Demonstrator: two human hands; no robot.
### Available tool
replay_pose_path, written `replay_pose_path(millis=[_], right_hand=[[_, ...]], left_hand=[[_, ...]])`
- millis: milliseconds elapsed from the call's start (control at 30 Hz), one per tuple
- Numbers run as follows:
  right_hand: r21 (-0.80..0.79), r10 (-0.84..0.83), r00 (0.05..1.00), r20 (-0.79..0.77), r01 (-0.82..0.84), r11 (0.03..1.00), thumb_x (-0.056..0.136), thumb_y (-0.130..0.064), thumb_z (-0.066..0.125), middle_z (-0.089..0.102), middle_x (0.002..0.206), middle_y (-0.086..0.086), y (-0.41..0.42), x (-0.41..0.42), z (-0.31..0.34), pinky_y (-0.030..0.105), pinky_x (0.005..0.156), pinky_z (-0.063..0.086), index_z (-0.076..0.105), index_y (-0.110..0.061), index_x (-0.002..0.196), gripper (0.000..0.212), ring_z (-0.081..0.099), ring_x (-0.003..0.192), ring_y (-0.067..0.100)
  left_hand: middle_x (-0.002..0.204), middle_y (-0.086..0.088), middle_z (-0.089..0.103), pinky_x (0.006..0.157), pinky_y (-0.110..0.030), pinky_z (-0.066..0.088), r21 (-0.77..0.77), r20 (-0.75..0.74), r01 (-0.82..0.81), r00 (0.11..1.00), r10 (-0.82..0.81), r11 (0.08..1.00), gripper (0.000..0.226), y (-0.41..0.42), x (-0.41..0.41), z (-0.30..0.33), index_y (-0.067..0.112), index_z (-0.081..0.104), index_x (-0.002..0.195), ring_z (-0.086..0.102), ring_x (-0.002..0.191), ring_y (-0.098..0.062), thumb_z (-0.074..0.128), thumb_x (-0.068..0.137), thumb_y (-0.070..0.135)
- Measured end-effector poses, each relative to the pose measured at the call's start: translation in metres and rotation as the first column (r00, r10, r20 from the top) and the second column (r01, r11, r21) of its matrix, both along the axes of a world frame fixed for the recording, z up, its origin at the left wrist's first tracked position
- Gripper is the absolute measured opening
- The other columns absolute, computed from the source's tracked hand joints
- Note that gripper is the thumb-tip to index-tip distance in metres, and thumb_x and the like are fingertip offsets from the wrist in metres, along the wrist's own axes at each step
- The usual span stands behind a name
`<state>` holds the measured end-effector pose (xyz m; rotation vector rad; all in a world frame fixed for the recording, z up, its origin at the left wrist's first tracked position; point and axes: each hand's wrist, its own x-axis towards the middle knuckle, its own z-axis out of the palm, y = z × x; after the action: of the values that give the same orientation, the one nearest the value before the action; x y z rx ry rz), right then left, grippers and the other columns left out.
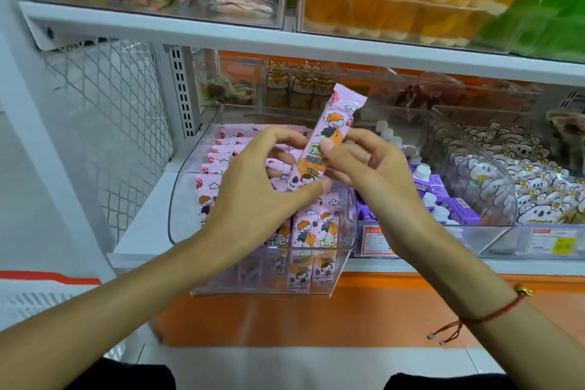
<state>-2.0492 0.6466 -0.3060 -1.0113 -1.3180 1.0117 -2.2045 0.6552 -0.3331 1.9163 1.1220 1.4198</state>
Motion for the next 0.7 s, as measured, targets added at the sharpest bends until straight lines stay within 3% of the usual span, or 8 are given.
replay_pose_path(millis=[133,267,367,533,700], right_hand=[[0.007,0.009,1.000,-0.027,-0.009,1.000,0.086,-0.017,0.066,0.074,0.094,0.001,0.001,0.003,0.001,0.021,0.079,0.056,0.061,-0.009,0.113,0.030,0.071,0.087,0.010],[0.028,0.151,0.988,-0.036,-0.150,0.988,0.092,-0.012,0.055,0.071,0.109,-0.008,0.002,0.007,0.003,0.019,0.088,0.051,0.060,-0.017,0.115,0.023,0.065,0.105,0.004],[0.117,0.006,0.999,0.044,-0.011,0.993,0.089,-0.009,0.063,0.072,0.106,-0.001,0.000,0.004,0.000,0.018,0.082,0.051,0.061,-0.009,0.114,0.026,0.068,0.097,0.006],[0.188,-0.159,0.985,0.061,0.145,0.972,0.076,-0.015,0.078,0.072,0.081,-0.011,-0.006,-0.005,-0.006,0.016,0.069,0.052,0.063,-0.016,0.094,0.023,0.069,0.077,0.007],[0.143,-0.059,0.991,0.120,0.042,0.989,0.087,-0.020,0.066,0.073,0.095,-0.003,-0.008,-0.002,0.001,0.025,0.071,0.057,0.064,-0.018,0.109,0.023,0.069,0.083,0.009]], left_hand=[[0.104,0.026,0.062,0.074,-0.021,0.053,0.040,-0.016,-0.018,1.000,0.019,0.999,0.035,-0.001,0.002,0.001,0.037,0.057,0.108,0.060,0.096,0.003,0.076,0.079,0.037],[0.120,0.020,0.063,0.095,-0.032,0.050,0.049,-0.066,0.018,0.998,-0.015,0.999,0.035,0.000,0.000,0.003,0.032,0.055,0.126,0.056,0.113,0.004,0.062,0.092,0.030],[0.135,0.018,0.054,0.105,-0.031,0.043,0.048,-0.139,0.027,0.990,-0.020,0.998,0.042,0.000,-0.001,0.002,0.029,0.047,0.139,0.047,0.124,0.003,0.054,0.097,0.027],[0.123,0.016,0.059,0.092,-0.025,0.049,0.117,-0.101,-0.016,0.995,0.028,0.993,0.045,-0.004,0.005,0.002,0.028,0.054,0.128,0.054,0.114,-0.002,0.070,0.085,0.027],[0.116,0.013,0.064,0.083,-0.017,0.052,-0.032,0.047,0.069,0.997,-0.067,0.997,0.039,-0.002,-0.003,0.012,0.030,0.062,0.123,0.059,0.106,0.001,0.071,0.085,0.025]])
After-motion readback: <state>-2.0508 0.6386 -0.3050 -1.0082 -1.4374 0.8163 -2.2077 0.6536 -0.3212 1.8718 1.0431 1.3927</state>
